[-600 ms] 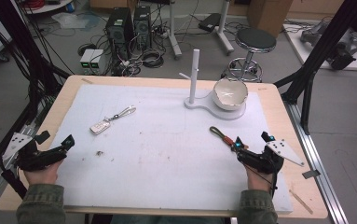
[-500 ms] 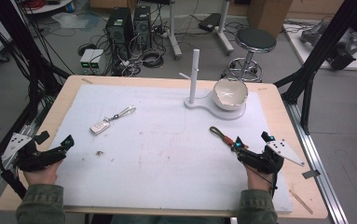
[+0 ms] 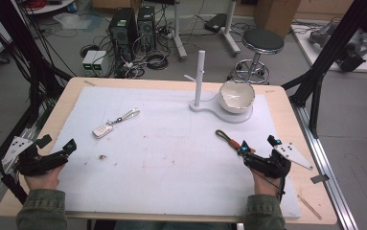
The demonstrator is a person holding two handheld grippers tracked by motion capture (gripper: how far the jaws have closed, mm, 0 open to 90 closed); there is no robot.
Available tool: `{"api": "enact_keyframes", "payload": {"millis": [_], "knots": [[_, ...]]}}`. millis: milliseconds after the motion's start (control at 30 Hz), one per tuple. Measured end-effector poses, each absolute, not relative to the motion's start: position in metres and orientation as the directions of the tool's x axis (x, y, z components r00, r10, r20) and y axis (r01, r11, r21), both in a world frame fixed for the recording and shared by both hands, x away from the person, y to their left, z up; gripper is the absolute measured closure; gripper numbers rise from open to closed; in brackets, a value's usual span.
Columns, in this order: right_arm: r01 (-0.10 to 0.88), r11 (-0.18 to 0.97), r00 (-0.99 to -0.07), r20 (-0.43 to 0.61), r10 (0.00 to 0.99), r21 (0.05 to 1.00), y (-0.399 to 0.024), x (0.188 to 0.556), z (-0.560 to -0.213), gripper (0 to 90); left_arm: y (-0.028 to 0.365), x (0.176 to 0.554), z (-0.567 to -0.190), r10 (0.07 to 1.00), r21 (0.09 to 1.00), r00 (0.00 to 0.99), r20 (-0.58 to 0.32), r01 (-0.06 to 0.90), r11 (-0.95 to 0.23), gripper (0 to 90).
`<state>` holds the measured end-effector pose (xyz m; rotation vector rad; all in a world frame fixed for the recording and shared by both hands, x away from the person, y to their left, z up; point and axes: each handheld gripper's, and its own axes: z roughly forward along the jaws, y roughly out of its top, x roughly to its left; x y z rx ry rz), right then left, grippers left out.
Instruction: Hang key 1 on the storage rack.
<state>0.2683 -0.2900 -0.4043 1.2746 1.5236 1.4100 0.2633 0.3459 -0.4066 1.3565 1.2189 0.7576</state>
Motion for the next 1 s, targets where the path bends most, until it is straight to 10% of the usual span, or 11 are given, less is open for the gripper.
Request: {"api": "enact_keyframes", "payload": {"millis": [1000], "knots": [[0.303,0.015,-0.34,0.094,0.936,0.953,-0.275,0.293,-0.397,0.5,0.346,0.263,-0.407,0.94,0.96,0.272,-0.206,0.242,0.14,1.7]]}}
